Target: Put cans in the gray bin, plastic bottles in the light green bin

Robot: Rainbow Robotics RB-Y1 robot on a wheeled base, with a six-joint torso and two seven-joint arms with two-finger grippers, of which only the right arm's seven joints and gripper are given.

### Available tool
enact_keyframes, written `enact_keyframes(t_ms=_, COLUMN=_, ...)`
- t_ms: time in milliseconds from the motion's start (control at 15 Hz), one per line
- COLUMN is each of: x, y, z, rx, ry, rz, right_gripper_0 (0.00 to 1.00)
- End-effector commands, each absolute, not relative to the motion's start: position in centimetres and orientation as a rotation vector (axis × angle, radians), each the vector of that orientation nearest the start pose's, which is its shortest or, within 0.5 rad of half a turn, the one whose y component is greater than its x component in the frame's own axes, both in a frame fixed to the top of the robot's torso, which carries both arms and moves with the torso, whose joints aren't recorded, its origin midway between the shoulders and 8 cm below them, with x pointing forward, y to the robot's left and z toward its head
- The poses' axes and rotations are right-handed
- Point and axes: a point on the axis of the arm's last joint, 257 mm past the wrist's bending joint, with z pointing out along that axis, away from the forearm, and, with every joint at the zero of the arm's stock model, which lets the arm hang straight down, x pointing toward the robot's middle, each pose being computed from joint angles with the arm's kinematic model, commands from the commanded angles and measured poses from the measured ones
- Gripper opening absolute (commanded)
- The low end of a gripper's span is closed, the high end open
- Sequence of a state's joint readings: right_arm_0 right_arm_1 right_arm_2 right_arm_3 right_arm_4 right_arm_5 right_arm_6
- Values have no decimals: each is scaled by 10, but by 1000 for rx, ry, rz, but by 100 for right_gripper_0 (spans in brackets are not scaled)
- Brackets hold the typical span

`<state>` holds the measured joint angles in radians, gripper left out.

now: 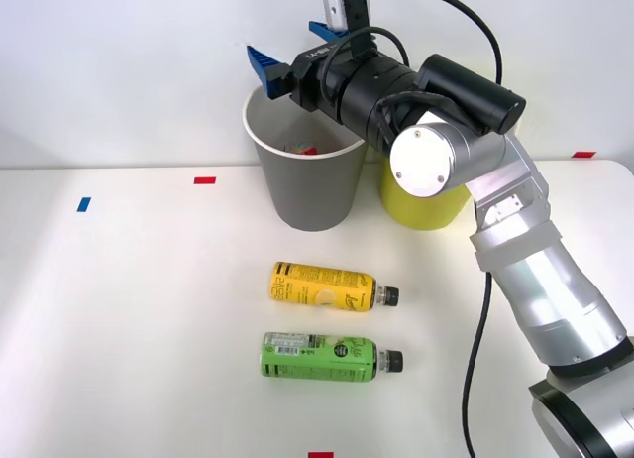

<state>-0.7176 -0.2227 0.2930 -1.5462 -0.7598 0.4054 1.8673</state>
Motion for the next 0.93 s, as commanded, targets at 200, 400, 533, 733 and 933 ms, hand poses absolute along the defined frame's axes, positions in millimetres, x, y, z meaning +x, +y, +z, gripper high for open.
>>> enact_keyframes(t_ms=200, x=586, y=20, z=14, rx=-608, ry=1274, rz=451, right_gripper_0=100)
enact_keyframes(t_ms=400, x=551, y=-1, z=18, rx=-664, ry=1226, rz=433, right_gripper_0=100)
enact_keyframes(t_ms=533, x=533, y=-13, z=17, rx=-685, ry=1211, rz=427, right_gripper_0=100)
enact_keyframes(t_ms=733, x=504, y=-46, z=0, rx=-650, ry=1199, rz=436, right_gripper_0=100)
enact_keyframes(t_ms=933, x=472, y=-79, z=-27, rx=-590, ry=1205, rz=445, right_gripper_0=100)
